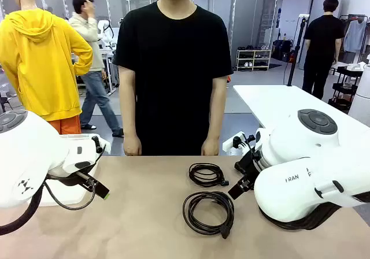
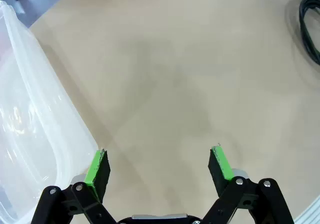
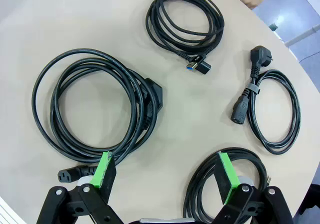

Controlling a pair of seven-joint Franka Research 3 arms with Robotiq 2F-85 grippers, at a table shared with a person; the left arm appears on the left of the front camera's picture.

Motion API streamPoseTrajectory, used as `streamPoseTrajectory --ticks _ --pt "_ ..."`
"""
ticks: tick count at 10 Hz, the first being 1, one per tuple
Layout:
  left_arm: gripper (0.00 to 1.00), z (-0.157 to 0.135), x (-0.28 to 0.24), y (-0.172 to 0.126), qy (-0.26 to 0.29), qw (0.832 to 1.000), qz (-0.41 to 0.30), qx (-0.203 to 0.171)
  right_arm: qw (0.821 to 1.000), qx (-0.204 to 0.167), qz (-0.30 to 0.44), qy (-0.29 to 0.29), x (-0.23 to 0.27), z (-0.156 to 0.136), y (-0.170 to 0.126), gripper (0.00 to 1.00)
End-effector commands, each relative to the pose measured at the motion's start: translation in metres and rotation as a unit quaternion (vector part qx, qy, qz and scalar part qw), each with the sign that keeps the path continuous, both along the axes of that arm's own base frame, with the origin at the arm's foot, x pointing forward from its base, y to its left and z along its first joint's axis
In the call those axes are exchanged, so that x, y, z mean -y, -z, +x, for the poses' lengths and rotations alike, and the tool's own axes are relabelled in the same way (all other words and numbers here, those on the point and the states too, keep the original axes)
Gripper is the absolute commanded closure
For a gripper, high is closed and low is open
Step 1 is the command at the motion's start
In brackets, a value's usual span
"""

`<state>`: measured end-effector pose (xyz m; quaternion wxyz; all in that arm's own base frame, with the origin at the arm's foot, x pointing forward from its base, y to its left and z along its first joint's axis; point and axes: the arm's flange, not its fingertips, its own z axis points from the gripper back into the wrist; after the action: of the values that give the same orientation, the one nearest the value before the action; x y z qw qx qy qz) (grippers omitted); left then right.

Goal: Organize and store the cables.
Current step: Place the Power Cable into the Organizing box.

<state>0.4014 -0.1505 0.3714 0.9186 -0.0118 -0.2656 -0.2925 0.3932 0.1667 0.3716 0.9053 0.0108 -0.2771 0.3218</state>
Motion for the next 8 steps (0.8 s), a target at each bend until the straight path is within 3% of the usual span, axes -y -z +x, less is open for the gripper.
streamPoseTrajectory --ticks 1,8 --pt "0.0 -0.0001 0.0002 0.0 0.0 1.0 0.0 0.0 1.0 0.0 0.0 0.0 0.0 0.0 0.0 0.0" --pt "0.0 -0.0001 0.0002 0.0 0.0 1.0 0.0 0.0 1.0 0.0 0.0 0.0 0.0 0.0 0.0 0.0"
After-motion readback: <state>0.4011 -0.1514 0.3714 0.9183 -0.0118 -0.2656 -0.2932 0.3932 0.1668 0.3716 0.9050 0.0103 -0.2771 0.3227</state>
